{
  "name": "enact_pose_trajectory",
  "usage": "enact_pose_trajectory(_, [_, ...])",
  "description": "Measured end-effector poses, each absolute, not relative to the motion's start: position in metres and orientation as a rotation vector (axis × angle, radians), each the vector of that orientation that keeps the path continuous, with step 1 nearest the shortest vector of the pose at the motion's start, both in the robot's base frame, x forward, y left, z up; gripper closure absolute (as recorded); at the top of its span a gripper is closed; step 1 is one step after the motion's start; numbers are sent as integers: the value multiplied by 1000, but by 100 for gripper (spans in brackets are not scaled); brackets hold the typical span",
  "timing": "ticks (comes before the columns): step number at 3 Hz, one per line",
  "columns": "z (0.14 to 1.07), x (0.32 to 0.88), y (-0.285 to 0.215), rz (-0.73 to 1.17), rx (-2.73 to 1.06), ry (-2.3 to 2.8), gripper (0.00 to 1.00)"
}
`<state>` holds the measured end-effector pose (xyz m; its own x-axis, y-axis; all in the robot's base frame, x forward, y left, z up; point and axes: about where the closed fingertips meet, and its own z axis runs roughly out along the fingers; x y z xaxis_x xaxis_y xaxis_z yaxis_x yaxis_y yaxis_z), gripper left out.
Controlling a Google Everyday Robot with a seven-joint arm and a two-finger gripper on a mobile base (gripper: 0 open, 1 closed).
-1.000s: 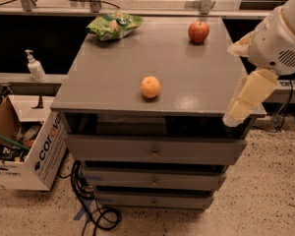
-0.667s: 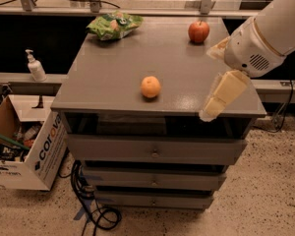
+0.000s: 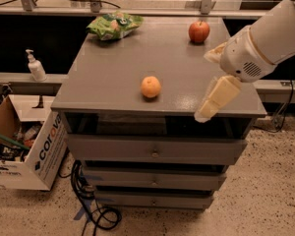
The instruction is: Move orange near apple
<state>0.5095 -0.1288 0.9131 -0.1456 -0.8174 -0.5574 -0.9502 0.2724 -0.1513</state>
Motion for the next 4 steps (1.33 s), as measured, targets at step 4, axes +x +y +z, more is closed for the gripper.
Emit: enact_pose_trajectory(4, [855, 588, -65, 584, -1428, 1732, 0])
